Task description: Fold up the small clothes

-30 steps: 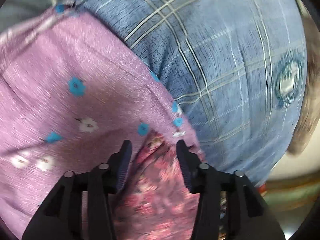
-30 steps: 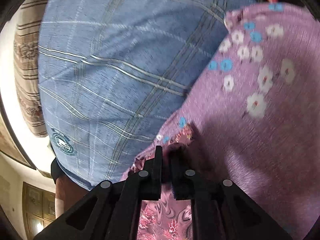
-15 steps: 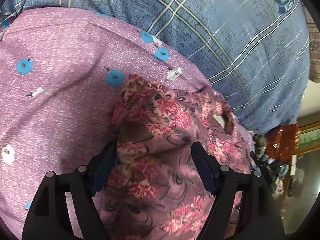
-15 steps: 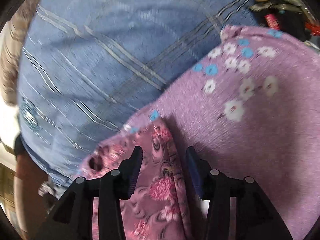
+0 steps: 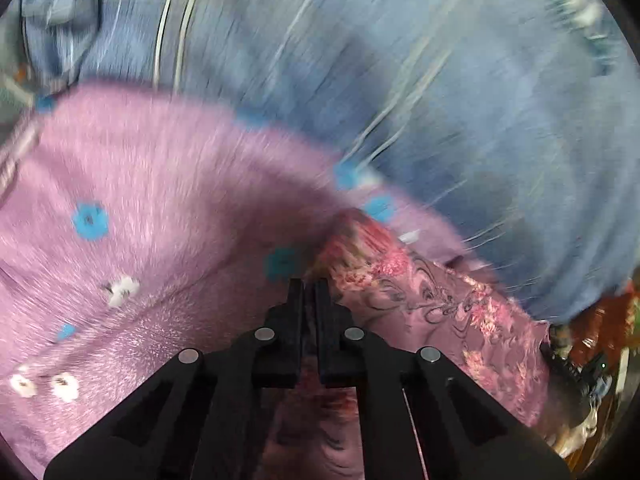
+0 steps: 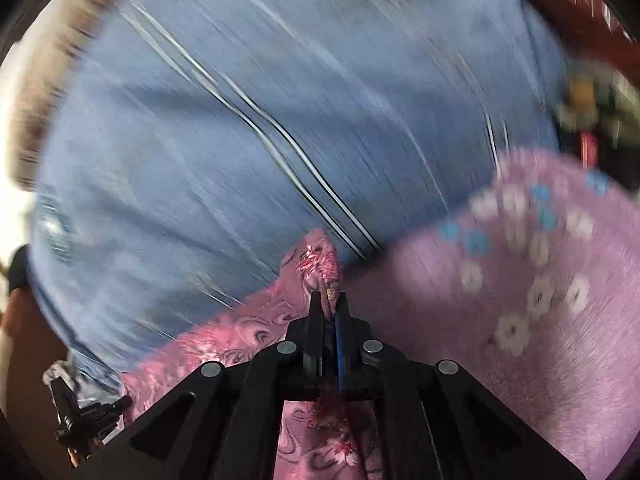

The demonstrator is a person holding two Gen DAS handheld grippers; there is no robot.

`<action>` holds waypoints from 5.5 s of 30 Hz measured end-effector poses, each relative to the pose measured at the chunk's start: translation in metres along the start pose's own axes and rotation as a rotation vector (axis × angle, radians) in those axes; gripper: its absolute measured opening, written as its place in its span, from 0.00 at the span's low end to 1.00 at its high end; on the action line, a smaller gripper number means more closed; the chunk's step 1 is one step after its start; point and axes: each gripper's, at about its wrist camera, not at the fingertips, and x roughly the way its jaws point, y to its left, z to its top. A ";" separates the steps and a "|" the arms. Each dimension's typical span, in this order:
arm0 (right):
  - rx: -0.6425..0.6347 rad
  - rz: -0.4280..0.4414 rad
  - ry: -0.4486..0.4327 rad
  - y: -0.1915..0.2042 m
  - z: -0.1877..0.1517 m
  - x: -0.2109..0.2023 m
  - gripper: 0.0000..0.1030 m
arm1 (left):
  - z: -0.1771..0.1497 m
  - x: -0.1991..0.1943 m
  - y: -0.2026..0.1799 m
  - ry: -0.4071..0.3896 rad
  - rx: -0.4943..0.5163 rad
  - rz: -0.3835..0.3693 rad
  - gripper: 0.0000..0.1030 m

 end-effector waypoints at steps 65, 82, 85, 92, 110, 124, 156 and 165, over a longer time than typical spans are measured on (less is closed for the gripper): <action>0.080 0.087 0.018 -0.048 -0.083 -0.122 0.42 | -0.111 -0.125 0.028 -0.030 0.097 -0.249 0.67; 0.040 -0.066 0.085 -0.040 -0.051 -0.030 0.05 | -0.062 -0.009 -0.033 0.058 0.095 0.009 0.49; 0.030 0.038 -0.008 -0.024 -0.055 -0.063 0.08 | -0.067 -0.035 -0.024 0.018 0.053 -0.087 0.50; -0.219 0.016 0.065 0.032 -0.108 -0.043 0.25 | -0.099 -0.017 -0.033 0.057 0.115 0.057 0.53; -0.409 0.001 0.030 0.066 -0.190 -0.057 0.41 | -0.124 -0.049 0.022 0.096 -0.080 -0.076 0.75; -0.177 0.094 -0.083 0.032 -0.153 -0.092 0.47 | -0.151 -0.089 -0.092 -0.063 0.280 0.040 0.14; -0.075 0.256 -0.087 -0.002 -0.134 -0.120 0.62 | -0.155 -0.074 -0.244 0.076 0.427 0.037 0.61; -0.222 0.407 0.128 0.067 -0.177 -0.080 0.75 | -0.136 -0.017 -0.278 0.225 0.500 0.197 0.65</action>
